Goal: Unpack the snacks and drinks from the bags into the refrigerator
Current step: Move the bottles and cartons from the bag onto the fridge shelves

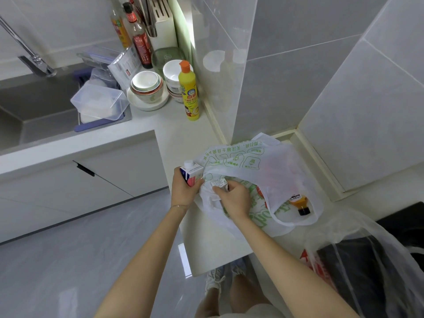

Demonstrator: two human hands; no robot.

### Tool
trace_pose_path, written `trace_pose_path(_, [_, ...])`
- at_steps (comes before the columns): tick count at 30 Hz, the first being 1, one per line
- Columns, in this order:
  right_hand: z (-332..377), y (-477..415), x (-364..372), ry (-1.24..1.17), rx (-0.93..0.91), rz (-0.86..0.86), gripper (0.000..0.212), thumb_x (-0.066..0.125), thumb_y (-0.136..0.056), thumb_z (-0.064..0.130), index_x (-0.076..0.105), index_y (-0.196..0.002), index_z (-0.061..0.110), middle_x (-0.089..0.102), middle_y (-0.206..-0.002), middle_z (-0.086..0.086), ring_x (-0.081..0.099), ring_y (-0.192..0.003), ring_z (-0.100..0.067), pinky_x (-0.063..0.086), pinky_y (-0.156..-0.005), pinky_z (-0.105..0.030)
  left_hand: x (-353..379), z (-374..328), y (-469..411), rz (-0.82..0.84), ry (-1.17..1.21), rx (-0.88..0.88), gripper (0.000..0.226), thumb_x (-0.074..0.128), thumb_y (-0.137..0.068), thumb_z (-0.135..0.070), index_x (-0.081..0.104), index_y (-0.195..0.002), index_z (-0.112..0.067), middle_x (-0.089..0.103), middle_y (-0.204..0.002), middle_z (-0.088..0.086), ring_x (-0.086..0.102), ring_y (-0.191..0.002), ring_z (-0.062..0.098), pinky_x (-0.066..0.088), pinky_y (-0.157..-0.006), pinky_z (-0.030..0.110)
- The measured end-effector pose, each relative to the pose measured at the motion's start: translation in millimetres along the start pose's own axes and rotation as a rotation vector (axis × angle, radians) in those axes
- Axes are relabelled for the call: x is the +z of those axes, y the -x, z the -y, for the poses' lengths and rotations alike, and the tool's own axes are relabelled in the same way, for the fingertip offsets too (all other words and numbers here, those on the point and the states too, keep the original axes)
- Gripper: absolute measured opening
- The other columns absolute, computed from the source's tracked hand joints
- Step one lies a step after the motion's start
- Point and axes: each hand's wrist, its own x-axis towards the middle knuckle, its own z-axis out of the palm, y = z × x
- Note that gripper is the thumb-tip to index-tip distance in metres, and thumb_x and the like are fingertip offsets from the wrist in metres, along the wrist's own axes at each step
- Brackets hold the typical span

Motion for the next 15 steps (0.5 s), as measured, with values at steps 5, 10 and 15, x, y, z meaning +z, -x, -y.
trace_pose_path(5, [6.5,1.2,-14.7,-0.011,-0.001,-0.034,0.050,0.080,-0.070,0.023,0.036,-0.048,0.017,0.029,-0.036,0.008,0.025,-0.039,-0.010,0.020,-0.040,-0.020,1.9,-0.9,-1.3,-0.011,-0.030,0.015,0.046,0.081,-0.074,-0.018,0.043,-0.097,-0.031,0.058,-0.099,0.003,0.061,-0.091,0.025,0.055,-0.079,0.053])
trace_pose_path(10, [1.8,4.9,-25.4,-0.127,0.057,-0.041,0.049,0.080,-0.070,0.020,0.036,-0.049,0.016,0.029,-0.043,0.007,0.025,-0.045,-0.012,0.020,-0.047,-0.024,7.2,-4.6,-1.7,-0.011,-0.061,0.035,0.047,0.081,-0.074,-0.014,0.044,-0.103,-0.019,0.058,-0.097,0.002,0.059,-0.086,0.021,0.053,-0.076,0.036])
trace_pose_path(15, [-5.3,2.1,-36.4,-0.294,0.086,-0.051,0.045,0.078,-0.070,0.016,0.037,-0.052,0.011,0.031,-0.051,-0.001,0.029,-0.053,-0.016,0.026,-0.056,-0.029,10.8,-6.1,-0.8,-0.038,-0.094,0.041,0.047,0.080,-0.074,-0.011,0.043,-0.103,-0.018,0.056,-0.101,0.003,0.057,-0.089,0.024,0.049,-0.071,0.026])
